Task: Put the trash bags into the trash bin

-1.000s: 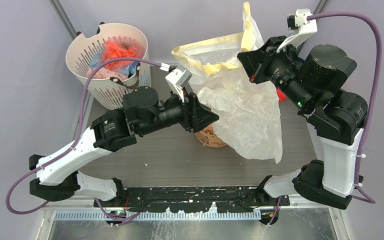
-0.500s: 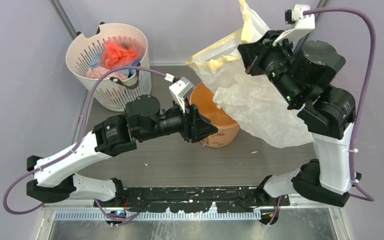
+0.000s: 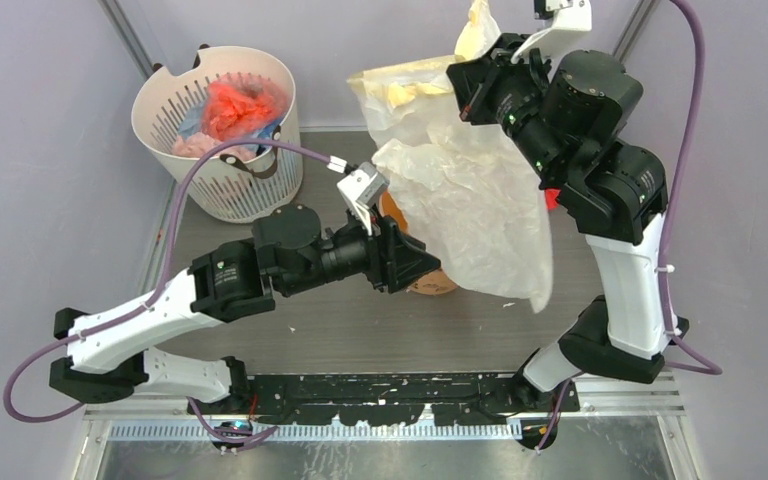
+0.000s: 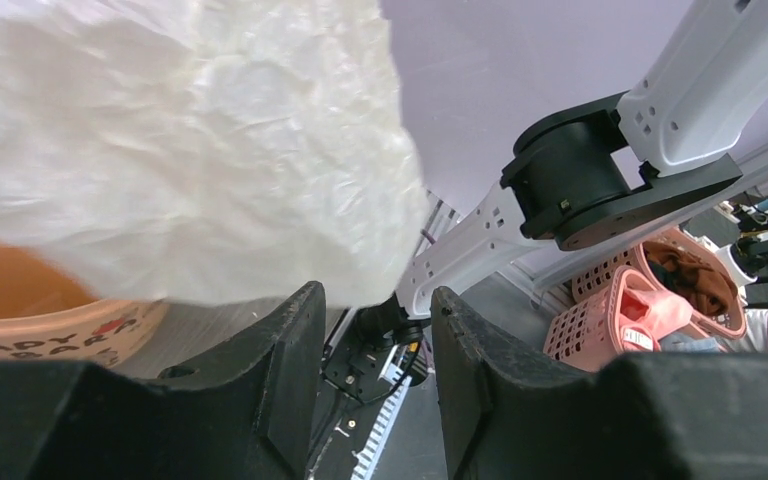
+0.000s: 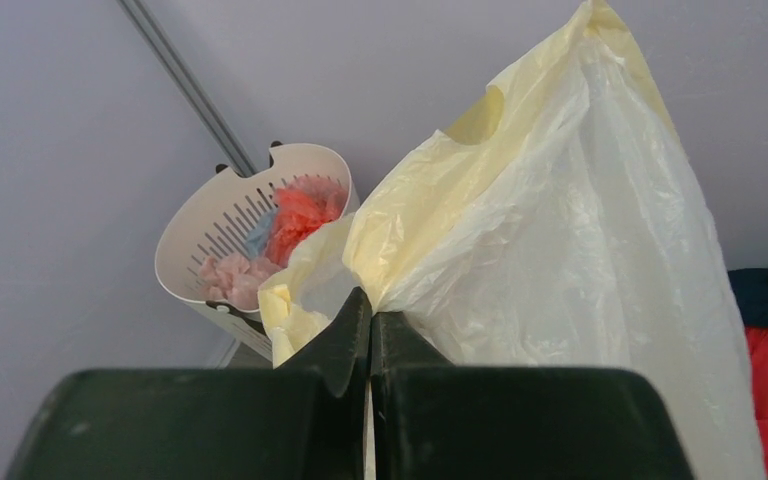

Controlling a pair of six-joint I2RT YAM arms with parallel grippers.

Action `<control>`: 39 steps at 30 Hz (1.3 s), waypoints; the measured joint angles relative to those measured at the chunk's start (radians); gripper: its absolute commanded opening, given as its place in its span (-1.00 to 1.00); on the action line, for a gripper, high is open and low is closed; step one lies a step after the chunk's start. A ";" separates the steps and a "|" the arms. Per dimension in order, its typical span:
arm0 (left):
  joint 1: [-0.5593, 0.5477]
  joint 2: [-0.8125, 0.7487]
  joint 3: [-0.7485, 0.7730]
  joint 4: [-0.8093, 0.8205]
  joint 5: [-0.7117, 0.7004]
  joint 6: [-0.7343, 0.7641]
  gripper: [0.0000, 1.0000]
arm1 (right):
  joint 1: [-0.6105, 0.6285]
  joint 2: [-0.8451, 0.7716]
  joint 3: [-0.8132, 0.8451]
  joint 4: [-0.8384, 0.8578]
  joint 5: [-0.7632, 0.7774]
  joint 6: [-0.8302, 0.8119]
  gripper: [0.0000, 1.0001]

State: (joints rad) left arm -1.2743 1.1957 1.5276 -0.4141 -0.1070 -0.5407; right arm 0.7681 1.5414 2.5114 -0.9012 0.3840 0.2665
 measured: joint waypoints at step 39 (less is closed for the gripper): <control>-0.153 0.126 -0.003 0.043 -0.449 -0.003 0.99 | -0.036 -0.086 -0.057 0.057 0.026 -0.017 -0.98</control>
State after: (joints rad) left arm -1.4269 1.3212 1.5242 -0.3714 -0.5556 -0.5442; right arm 0.7322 1.4555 2.4542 -0.8444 0.4099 0.2493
